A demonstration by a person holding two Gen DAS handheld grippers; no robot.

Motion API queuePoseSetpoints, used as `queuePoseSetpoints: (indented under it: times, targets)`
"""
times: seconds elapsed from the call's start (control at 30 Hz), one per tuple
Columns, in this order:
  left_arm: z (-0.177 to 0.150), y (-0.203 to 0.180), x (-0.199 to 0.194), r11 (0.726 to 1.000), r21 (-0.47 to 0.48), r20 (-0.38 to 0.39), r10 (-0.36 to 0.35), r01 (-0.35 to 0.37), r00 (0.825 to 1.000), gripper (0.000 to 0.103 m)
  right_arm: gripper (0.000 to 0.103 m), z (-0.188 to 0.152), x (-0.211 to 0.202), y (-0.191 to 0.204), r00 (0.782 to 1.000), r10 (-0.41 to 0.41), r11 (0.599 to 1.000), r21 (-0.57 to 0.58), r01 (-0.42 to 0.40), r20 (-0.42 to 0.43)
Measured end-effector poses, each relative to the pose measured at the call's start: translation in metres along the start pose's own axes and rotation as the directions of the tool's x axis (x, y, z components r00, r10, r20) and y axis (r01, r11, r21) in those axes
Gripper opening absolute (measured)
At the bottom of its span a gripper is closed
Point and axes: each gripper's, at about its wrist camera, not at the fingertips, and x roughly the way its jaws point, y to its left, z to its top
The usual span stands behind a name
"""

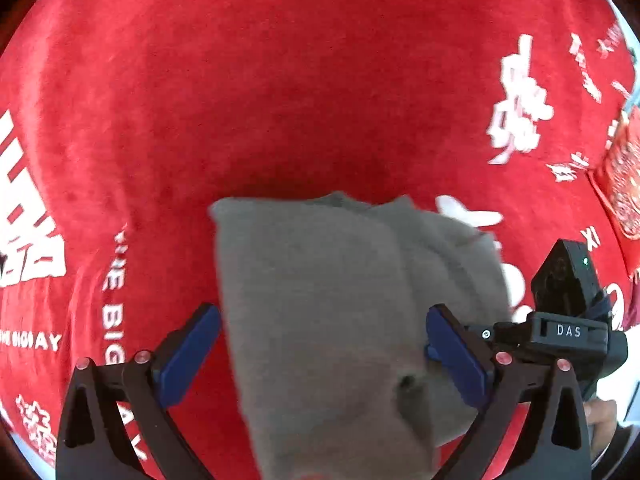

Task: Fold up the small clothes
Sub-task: 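Fold the bundle over with the right tool and lay it on the cloth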

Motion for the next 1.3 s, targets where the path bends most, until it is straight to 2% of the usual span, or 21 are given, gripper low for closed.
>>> queuePoseSetpoints:
  times: [0.1, 0.27, 0.3, 0.33, 0.4, 0.43, 0.5, 0.6, 0.7, 0.8, 0.93, 1.03, 1.1, 1.23, 1.3]
  targets:
    - [-0.004, 0.027, 0.007, 0.996, -0.082, -0.048, 0.013, -0.017, 0.999, 0.103, 0.067, 0.005, 0.025, 0.019, 0.998, -0.021, 0.999, -0.045, 0.018, -0.062]
    - [-0.013, 0.069, 0.024, 0.978, -0.195, -0.072, 0.066, -0.079, 0.995, 0.103, 0.067, 0.025, 0.047, 0.035, 0.993, -0.082, 0.991, -0.113, 0.071, -0.09]
    - [-0.016, 0.078, 0.026, 0.975, -0.211, -0.073, 0.058, -0.072, 0.996, 0.103, 0.067, 0.029, 0.052, 0.034, 0.991, -0.092, 0.991, -0.11, 0.081, -0.097]
    - [-0.02, 0.085, 0.026, 0.972, -0.225, -0.072, 0.054, -0.069, 0.996, 0.103, 0.061, 0.034, 0.057, 0.039, 0.99, -0.098, 0.99, -0.107, 0.087, -0.103]
    - [-0.026, 0.097, 0.031, 0.966, -0.251, -0.073, 0.049, -0.065, 0.996, 0.103, 0.015, 0.037, 0.063, 0.049, 0.983, -0.156, 0.978, -0.154, 0.14, -0.098]
    - [-0.029, 0.101, 0.034, 0.965, -0.253, -0.074, 0.051, -0.068, 0.996, 0.103, 0.014, 0.036, 0.063, 0.056, 0.979, -0.182, 0.969, -0.188, 0.163, -0.088]
    - [-0.03, 0.102, 0.036, 0.967, -0.242, -0.087, 0.066, -0.086, 0.994, 0.103, 0.014, 0.035, 0.058, 0.075, 0.983, -0.177, 0.954, -0.255, 0.159, -0.05]
    - [-0.03, 0.097, 0.035, 0.97, -0.229, -0.088, 0.06, -0.079, 0.994, 0.103, 0.013, 0.024, 0.026, 0.112, 0.993, -0.113, 0.916, -0.384, 0.116, 0.031]
    - [-0.023, 0.083, 0.032, 0.979, -0.199, -0.071, 0.036, -0.049, 0.997, 0.103, 0.013, 0.024, -0.011, 0.12, 0.994, -0.066, 0.907, -0.41, 0.096, 0.087]
    - [-0.019, 0.06, 0.036, 0.99, -0.138, -0.063, 0.018, -0.027, 0.998, 0.103, 0.013, 0.029, -0.048, 0.102, 0.985, -0.084, 0.913, -0.384, 0.137, 0.15]
    - [-0.016, 0.026, 0.054, 0.999, -0.051, -0.087, 0.002, -0.006, 0.996, 0.103, 0.013, 0.035, -0.081, 0.051, 0.966, -0.174, 0.936, -0.271, 0.223, 0.193]
    - [-0.021, 0.006, 0.067, 1.0, 0.022, -0.101, 0.022, -0.02, 0.995, 0.103, 0.014, 0.04, -0.08, 0.001, 0.941, -0.287, 0.931, -0.177, 0.318, 0.181]
    - [-0.024, 0.0, 0.074, 0.999, 0.045, -0.111, 0.033, -0.028, 0.993, 0.103, 0.017, 0.04, -0.08, -0.014, 0.936, -0.299, 0.934, -0.146, 0.327, 0.185]
    - [-0.02, 0.002, 0.077, 0.999, 0.035, -0.126, 0.036, -0.032, 0.991, 0.103, 0.027, 0.044, -0.081, -0.014, 0.932, -0.307, 0.941, -0.087, 0.328, 0.193]
    - [-0.017, 0.008, 0.078, 0.998, 0.038, -0.124, 0.049, -0.045, 0.991, 0.103, 0.018, 0.043, -0.086, -0.005, 0.915, -0.335, 0.926, -0.099, 0.364, 0.226]
